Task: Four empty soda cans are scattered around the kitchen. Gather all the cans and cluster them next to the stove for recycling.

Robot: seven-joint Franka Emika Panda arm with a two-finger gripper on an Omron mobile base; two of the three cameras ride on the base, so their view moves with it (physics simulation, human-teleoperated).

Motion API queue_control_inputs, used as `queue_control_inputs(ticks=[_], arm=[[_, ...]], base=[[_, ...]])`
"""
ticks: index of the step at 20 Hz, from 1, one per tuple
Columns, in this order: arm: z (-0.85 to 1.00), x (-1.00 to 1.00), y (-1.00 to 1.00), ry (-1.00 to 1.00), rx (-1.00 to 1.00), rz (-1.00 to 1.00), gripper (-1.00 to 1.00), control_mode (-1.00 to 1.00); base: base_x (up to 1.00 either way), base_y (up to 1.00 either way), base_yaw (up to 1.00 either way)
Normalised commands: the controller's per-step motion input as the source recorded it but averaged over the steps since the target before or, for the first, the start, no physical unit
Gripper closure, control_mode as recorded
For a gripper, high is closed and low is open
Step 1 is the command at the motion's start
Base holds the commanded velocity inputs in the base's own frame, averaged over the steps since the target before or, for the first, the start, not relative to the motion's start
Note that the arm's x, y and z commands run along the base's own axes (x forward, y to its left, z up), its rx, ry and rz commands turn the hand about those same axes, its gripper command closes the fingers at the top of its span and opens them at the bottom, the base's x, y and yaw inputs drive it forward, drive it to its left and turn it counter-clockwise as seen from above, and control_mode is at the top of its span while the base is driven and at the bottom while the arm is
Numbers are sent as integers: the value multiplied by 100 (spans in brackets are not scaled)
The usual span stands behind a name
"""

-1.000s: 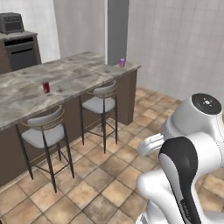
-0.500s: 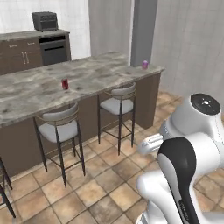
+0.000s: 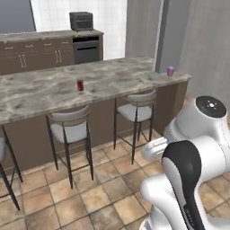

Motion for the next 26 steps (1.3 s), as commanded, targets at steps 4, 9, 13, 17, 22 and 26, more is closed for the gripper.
queue_control_inputs(ticks=[4, 9, 13, 17, 22, 26], arm=[[0, 0, 0, 0, 0, 0, -100, 100], [0, 0, 0, 0, 0, 0, -100, 100], [0, 0, 0, 0, 0, 0, -100, 100], [0, 0, 0, 0, 0, 0, -100, 100], [0, 0, 0, 0, 0, 0, -100, 100], [0, 0, 0, 0, 0, 0, -100, 100]], base=[[36, -34, 25], [25, -36, 5], [41, -36, 0], [59, -24, 0], [55, -4, 0], [56, 0, 0]])
